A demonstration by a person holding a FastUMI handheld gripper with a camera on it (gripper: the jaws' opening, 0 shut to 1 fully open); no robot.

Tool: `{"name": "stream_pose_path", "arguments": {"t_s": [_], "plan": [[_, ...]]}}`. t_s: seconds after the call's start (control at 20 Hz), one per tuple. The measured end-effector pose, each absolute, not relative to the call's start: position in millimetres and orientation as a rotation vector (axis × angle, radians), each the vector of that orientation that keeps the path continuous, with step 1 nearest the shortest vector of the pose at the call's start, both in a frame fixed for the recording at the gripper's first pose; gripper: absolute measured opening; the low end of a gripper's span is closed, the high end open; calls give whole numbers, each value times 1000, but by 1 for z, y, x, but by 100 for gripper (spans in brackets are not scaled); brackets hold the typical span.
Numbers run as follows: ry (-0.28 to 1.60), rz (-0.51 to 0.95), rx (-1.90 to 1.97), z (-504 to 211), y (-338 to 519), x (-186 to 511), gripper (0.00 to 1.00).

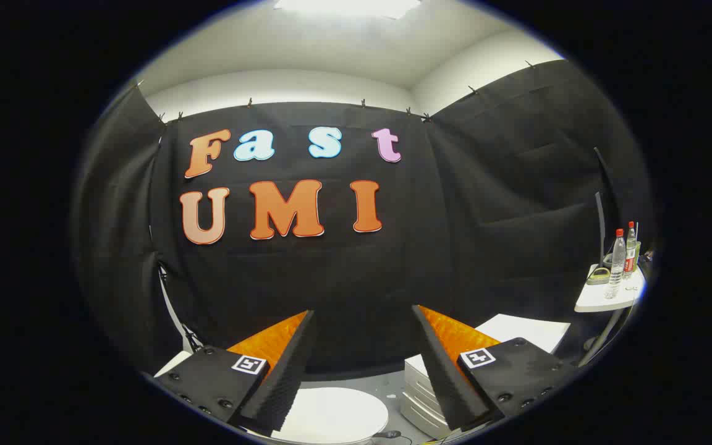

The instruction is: Open the toilet lid.

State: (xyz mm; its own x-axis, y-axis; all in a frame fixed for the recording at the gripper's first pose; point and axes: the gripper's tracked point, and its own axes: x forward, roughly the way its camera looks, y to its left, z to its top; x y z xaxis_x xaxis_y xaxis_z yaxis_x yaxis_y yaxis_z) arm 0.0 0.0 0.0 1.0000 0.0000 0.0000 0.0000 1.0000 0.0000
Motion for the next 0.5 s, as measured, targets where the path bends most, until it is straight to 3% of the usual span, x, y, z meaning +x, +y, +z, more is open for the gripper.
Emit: {"name": "stream_pose_path", "arguments": {"t_s": [0.5], "plan": [[16, -1, 11, -8, -1, 4, 98]]}}
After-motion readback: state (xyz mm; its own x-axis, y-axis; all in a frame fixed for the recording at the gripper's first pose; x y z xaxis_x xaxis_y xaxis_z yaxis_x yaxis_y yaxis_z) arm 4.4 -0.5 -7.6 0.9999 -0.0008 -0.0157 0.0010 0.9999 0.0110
